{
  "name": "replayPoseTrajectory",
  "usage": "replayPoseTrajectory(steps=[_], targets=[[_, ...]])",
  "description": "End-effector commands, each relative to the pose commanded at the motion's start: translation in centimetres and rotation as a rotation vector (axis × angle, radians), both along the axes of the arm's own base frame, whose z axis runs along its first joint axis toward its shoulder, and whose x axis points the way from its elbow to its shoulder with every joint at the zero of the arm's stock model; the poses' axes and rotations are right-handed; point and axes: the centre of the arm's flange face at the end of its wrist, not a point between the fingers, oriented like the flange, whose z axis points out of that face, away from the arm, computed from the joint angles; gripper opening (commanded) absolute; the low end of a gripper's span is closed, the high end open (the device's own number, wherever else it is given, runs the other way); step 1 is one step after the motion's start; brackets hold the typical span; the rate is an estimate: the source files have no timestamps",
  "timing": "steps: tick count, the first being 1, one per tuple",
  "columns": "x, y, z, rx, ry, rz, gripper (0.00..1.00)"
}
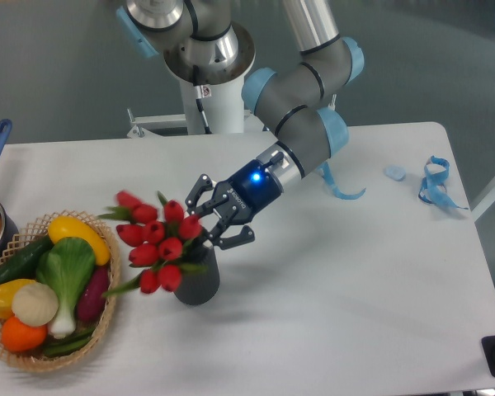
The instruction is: Insert the flowers into the vase
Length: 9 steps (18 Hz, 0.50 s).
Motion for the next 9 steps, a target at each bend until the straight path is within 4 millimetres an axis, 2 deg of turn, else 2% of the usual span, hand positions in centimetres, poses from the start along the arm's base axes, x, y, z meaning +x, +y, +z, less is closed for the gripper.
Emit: replayPoseTrajectory(steps=[1, 2, 6, 9], targets=[[0.0, 0.0, 0.1, 0.001, 0.003, 0.000, 0.77], [-0.2, -0.1, 0.1, 0.001, 0.003, 0.005, 0.98], [-1.0, -0.9, 2.0, 0.020, 0.048, 0.023, 1.00], [-1.2, -2.3, 3.0, -0.070, 0.136, 0.042, 1.00]])
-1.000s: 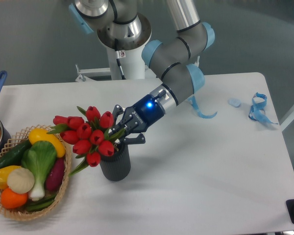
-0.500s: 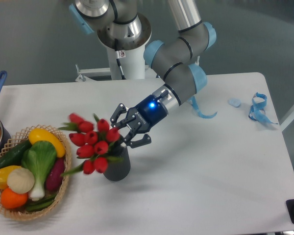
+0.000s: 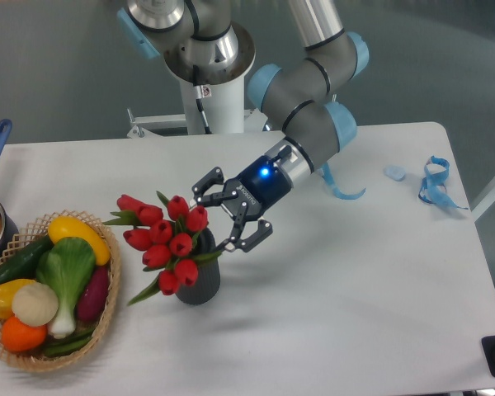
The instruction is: Insert the flowers into the vase
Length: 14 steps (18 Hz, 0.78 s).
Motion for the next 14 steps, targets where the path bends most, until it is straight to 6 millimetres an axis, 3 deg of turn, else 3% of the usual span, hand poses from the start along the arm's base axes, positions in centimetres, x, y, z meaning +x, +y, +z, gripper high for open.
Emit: replayPoseTrajectory(steps=[3, 6, 9, 11, 14], targets=[[-1.3, -2.3, 3.8, -0.120, 0.165, 0.058, 1.00], [-2.7, -3.8, 6.3, -0.272, 0.321, 0.110, 1.00], [-3.2, -5.6, 10.5, -0.403, 0.474, 0.181, 1.00], [-5.4, -8.1, 14.5, -0.433, 0.520, 0.280, 1.00], [-6.1, -9.9, 17.8, -0.569, 0.559, 0.312, 1.00]])
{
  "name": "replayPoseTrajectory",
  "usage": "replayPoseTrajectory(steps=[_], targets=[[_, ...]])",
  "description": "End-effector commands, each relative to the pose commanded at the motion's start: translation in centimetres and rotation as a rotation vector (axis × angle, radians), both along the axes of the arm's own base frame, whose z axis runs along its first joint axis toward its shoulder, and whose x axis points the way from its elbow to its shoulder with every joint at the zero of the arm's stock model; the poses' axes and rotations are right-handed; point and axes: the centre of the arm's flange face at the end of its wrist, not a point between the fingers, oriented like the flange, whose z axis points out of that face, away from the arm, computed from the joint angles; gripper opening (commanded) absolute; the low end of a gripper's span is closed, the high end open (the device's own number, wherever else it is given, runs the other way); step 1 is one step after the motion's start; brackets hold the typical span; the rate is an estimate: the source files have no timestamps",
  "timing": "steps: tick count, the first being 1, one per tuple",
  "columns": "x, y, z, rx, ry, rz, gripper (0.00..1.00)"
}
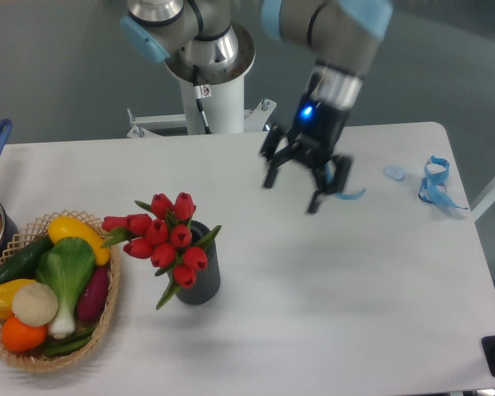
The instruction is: Insert the flowers into the vase
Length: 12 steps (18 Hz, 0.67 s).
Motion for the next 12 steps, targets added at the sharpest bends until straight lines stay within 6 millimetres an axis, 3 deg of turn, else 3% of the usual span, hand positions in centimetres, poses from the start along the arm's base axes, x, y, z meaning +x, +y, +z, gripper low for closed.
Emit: replayPoseTrajectory(steps=[4, 6, 8, 12], targets=[[-1.3, -0.9, 4.5, -0.159, 0.028, -0.048, 1.00], [-2.3, -2.6, 6.5, -0.222, 0.028, -0.098, 1.00], [-3.2, -4.9, 7.3, -0.304, 0.037, -0.151, 1.00], [-4.7, -8.5, 6.7, -0.359, 0.086, -0.228, 1.00]])
